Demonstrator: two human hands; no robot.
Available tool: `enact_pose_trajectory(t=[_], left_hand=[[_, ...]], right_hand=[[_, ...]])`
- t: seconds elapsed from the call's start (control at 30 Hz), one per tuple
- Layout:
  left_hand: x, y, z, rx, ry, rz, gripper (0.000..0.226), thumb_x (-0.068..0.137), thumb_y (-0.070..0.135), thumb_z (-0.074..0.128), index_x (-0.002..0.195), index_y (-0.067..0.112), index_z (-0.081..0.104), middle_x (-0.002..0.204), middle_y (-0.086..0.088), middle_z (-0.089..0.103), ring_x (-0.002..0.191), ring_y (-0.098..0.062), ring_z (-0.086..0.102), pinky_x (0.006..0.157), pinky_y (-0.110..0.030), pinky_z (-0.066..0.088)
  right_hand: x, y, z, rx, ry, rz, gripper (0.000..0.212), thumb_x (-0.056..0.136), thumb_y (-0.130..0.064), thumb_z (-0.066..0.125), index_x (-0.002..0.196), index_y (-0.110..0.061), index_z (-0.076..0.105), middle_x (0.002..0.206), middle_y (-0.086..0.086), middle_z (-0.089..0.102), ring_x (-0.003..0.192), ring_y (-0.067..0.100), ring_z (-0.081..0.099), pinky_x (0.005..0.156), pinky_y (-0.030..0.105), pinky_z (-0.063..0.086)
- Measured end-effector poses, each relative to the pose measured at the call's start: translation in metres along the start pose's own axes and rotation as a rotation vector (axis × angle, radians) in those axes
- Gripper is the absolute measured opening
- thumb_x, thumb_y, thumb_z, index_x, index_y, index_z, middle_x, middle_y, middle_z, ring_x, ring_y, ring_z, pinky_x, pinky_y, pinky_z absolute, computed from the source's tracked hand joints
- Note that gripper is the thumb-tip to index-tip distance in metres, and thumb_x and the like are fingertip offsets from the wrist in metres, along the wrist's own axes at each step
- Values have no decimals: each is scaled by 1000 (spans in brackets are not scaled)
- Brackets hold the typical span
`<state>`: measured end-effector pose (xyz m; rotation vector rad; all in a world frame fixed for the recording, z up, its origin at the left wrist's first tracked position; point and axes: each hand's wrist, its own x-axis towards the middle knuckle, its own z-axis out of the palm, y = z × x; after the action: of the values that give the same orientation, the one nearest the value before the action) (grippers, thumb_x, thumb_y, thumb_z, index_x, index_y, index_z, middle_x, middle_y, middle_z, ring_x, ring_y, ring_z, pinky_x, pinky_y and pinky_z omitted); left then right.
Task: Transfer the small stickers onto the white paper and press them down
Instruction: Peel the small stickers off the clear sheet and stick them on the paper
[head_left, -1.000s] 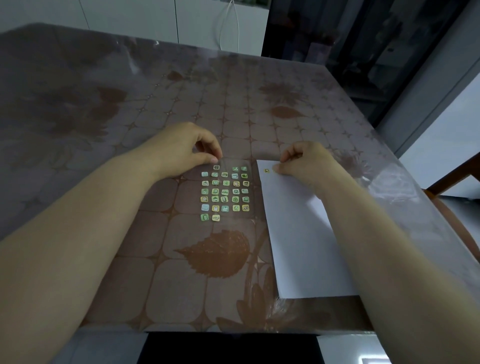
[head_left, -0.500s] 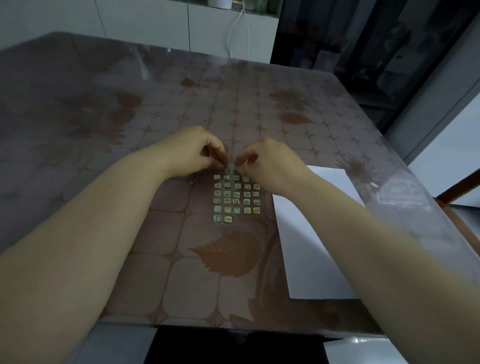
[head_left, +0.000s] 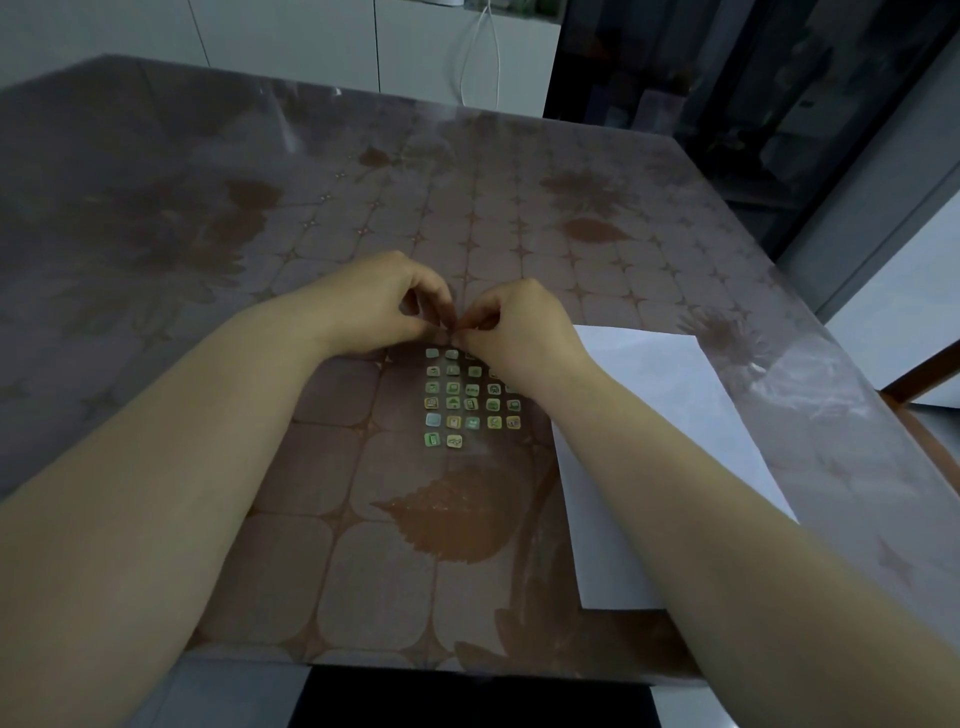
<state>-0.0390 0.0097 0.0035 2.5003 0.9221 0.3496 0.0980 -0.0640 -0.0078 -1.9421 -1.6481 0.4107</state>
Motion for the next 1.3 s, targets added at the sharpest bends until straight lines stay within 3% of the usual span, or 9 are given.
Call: enact_pose_trajectory(t=[0.1, 0.23, 0.4, 0.57, 0.7, 0.8, 0.9, 1.07, 1.3], left_hand=[[1, 1, 0, -3, 6, 8, 17, 72, 16, 71, 86, 24, 66, 87, -2, 67, 80, -18, 58, 75, -31, 45], [3, -2, 0, 75, 47, 20, 35, 72, 25, 72, 105, 21, 64, 101, 3, 56, 90, -13, 51, 79, -26, 40], [5, -5, 5, 109, 10, 60, 29, 79, 29, 65, 107, 24, 64, 105, 1, 57, 95, -16, 54, 84, -29, 41], [5, -7, 7, 86, 18, 62, 24, 81, 27, 63, 104, 26, 66, 104, 2, 58, 89, -10, 51, 72, -9, 33], [5, -7, 7, 59, 39, 76, 21, 80, 24, 64, 101, 26, 67, 102, 1, 60, 82, -4, 52, 73, -8, 34], [7, -8, 8, 67, 47, 78, 20, 81, 25, 63, 100, 27, 67, 100, 3, 60, 82, 1, 51, 71, -8, 33], [7, -7, 9, 63, 58, 85, 18, 81, 24, 63, 99, 27, 67, 99, 2, 60, 86, -8, 53, 73, -10, 35], [6, -6, 9, 53, 56, 79, 19, 82, 25, 62, 100, 27, 67, 100, 2, 60, 92, -12, 55, 82, -23, 38], [5, -7, 9, 43, 52, 63, 19, 82, 25, 62, 100, 27, 66, 99, 4, 58, 91, -9, 53, 74, -8, 33]], right_hand=[[0, -1, -2, 6, -37, -9, 9, 84, -23, 60, 82, -20, 68, 77, -1, 58, 87, 26, 62, 81, 36, 49], [-6, 4, -60, 144, 30, 43, 19, 84, -20, 63, 66, -15, 61, 58, -1, 48, 52, 6, 43, 45, 16, 31], [-23, 32, -111, -49, -188, 250, 10, 82, -24, 66, 75, -18, 70, 68, -4, 64, 64, 9, 49, 60, 18, 38], [-22, 61, -78, 154, -46, 357, 38, 80, -18, 67, 102, 12, 60, 79, 11, 51, 74, 17, 42, 58, 26, 31], [-21, 70, -71, 190, -3, 337, 38, 79, -16, 68, 100, 15, 60, 80, 28, 54, 73, 15, 42, 58, 25, 31], [-20, 71, -68, 176, 9, 329, 30, 81, -15, 67, 94, 12, 64, 71, 14, 61, 68, 13, 47, 54, 20, 38], [-20, 73, -66, 151, 35, 296, 30, 81, -18, 67, 93, 9, 65, 95, 30, 64, 71, 18, 47, 64, 26, 38], [-20, 73, -65, 116, 46, 278, 23, 82, -18, 66, 90, 3, 69, 96, 23, 68, 74, 18, 51, 68, 28, 41], [-20, 73, -67, 100, 21, 255, 15, 85, -18, 64, 91, -6, 71, 81, 2, 62, 69, 9, 51, 59, 17, 38]])
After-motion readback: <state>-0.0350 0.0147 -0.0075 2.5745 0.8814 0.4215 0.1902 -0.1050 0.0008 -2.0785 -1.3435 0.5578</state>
